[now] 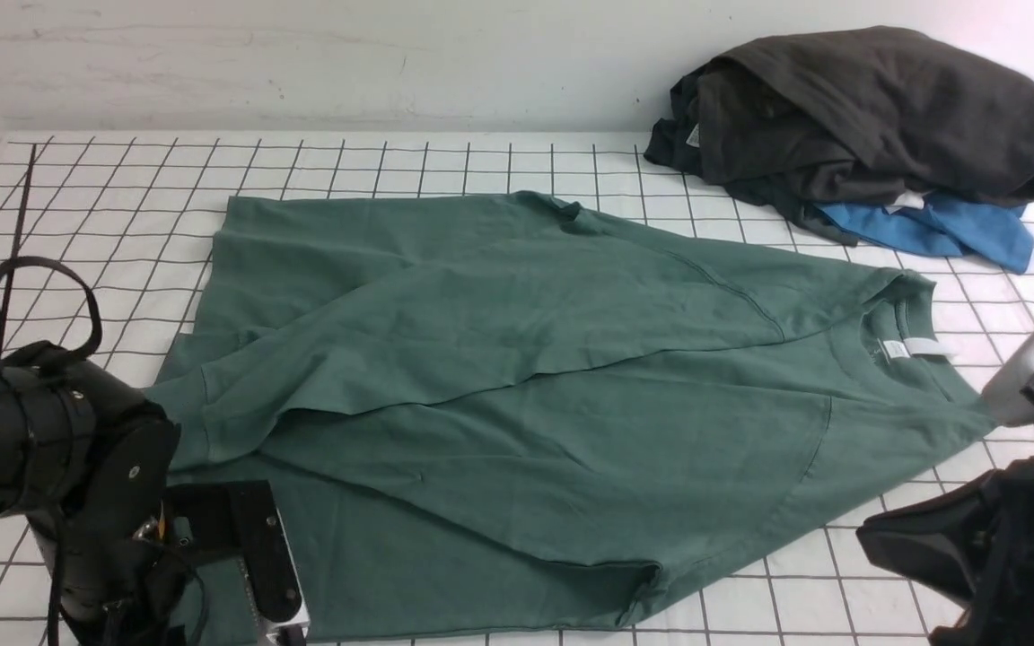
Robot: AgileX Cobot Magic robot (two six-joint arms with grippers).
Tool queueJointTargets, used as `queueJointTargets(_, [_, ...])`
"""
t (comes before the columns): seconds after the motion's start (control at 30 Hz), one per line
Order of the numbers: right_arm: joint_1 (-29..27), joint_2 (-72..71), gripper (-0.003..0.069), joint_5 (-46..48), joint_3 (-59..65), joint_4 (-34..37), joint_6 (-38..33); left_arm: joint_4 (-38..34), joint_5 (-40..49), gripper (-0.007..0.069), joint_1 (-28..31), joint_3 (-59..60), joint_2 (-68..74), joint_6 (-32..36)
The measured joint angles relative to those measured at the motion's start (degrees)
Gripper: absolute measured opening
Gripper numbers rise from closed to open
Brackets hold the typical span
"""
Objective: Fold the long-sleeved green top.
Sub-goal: Use both arms simultaneously to clamp the lower edge of the clothing fabric
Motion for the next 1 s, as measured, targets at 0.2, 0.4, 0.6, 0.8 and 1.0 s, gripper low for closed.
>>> queueJointTargets(0.2, [0.0, 0.0, -0.001, 0.6, 0.0, 0.5, 0.0, 6.8, -5.7, 0.0196, 0.0, 1.0, -0.4, -5.9])
queueJointTargets(0.4, [0.0, 0.0, -0.001, 1.9, 0.0, 0.5, 0.0, 8.9, -7.5, 0.0008, 0.0, 1.0, -4.0, -11.7])
queueJointTargets(0.6, [0.0, 2.4, 0.0009, 3.5, -3.5, -3.9, -0.3, 8.9, -5.9, 0.0002, -0.1, 1.0, -15.3, -18.1])
queueJointTargets(0.8, [0.0, 16.8, 0.0247, 0.9, -14.5, -24.8, -0.3, 8.9, -5.4, 0.0002, -0.1, 1.0, -20.7, -22.2])
queueJointTargets(1.0, [0.0, 33.5, 0.0489, -5.6, -17.3, -50.8, -0.5, 8.9, -6.3, 0.0002, -0.1, 1.0, -21.3, -25.6])
